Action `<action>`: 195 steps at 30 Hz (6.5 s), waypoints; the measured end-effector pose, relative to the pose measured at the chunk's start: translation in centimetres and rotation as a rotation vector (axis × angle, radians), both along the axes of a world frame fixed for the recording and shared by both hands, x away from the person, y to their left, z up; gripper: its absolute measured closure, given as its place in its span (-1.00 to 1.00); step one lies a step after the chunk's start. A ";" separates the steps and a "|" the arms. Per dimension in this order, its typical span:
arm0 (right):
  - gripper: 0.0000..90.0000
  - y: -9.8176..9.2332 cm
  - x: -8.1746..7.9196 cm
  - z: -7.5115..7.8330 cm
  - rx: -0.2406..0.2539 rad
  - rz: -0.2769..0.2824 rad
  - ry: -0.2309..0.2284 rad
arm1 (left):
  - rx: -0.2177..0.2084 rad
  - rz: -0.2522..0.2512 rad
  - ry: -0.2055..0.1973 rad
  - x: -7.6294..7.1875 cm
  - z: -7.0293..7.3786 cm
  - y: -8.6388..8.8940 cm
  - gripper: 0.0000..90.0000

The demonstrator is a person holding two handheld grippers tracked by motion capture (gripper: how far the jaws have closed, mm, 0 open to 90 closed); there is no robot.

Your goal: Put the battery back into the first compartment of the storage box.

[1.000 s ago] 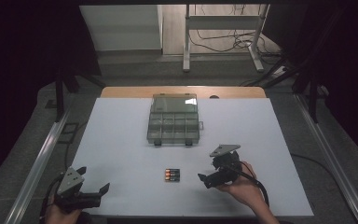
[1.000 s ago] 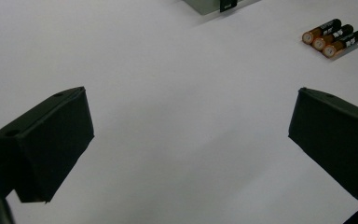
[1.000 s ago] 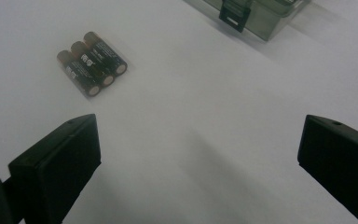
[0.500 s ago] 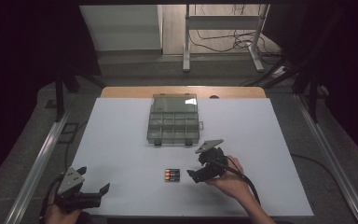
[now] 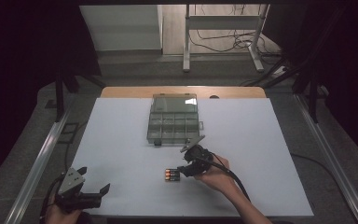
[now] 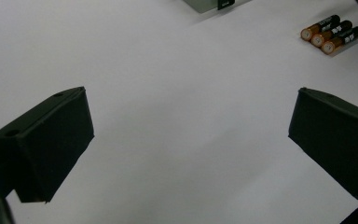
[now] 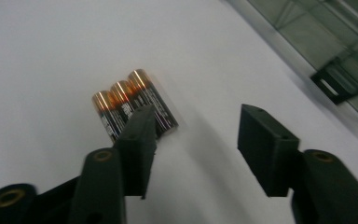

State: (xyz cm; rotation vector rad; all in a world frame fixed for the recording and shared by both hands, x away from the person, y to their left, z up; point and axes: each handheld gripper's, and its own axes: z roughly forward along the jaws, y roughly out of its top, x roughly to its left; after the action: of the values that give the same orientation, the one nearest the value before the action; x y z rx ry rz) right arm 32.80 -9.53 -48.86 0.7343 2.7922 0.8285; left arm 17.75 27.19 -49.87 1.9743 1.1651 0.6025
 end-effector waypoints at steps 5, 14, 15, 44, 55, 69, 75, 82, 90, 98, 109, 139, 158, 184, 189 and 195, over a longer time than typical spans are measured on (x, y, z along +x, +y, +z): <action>0.30 1.3 0.4 -0.4 -0.016 0.044 0.035 | -0.005 -0.001 0.000 0.0 0.0 0.0 -0.99; 0.41 3.1 0.9 -1.0 -0.037 0.086 0.055 | -0.013 -0.001 -0.001 0.0 0.0 0.1 -0.99; 0.42 3.2 0.9 -1.1 -0.039 0.087 0.058 | -0.013 -0.001 -0.001 0.0 0.0 0.1 -0.99; 0.71 2.4 2.0 -0.4 -0.009 0.071 0.029 | -0.013 -0.005 0.000 0.0 0.0 0.1 -0.99; 0.71 1.3 3.9 1.5 0.055 0.011 0.013 | -0.017 -0.003 0.003 0.0 0.0 0.2 -0.99; 0.71 1.8 7.6 2.6 0.080 -0.059 -0.018 | -0.021 -0.008 0.006 0.0 0.0 0.2 -0.99; 0.71 2.1 9.5 2.7 0.094 -0.097 -0.028 | -0.023 -0.008 0.006 0.1 0.0 0.2 -0.99; 0.71 3.4 11.4 2.7 0.108 -0.120 -0.040 | -0.026 -0.008 0.007 0.1 0.0 0.3 -0.99; 0.71 5.6 13.4 2.6 0.119 -0.137 -0.050 | -0.028 -0.011 0.007 0.1 0.0 0.3 -0.99; 0.71 7.9 14.8 2.3 0.118 -0.149 -0.055 | -0.025 -0.011 0.003 0.0 0.0 0.3 -0.99; 0.70 10.6 16.0 1.4 0.103 -0.153 -0.051 | -0.019 -0.014 0.001 0.0 0.0 0.2 -0.99; -0.68 6.4 11.5 3.4 0.147 -0.039 -0.012 | -0.018 -0.013 0.001 0.0 0.0 0.2 -0.99; -1.00 3.6 5.8 3.2 0.102 0.012 -0.046 | -0.004 -0.015 0.004 0.0 0.0 0.1 -0.99; -0.32 2.4 0.5 0.9 -0.059 0.074 0.010 | 0.002 -0.020 0.000 0.0 0.0 0.0 -0.99; 0.10 2.4 -0.1 0.5 -0.058 0.127 0.033 | 0.002 -0.021 0.001 0.0 0.0 -0.1 -0.99; 0.43 3.0 -0.1 -0.2 -0.075 0.170 0.048 | 0.003 -0.022 0.001 0.0 0.0 -0.1 -0.99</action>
State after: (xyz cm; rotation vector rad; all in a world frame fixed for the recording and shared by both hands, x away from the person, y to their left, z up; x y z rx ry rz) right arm 32.65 -6.56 -49.05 0.5172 2.9426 0.7367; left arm 17.76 27.12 -49.88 1.9877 1.1422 0.5928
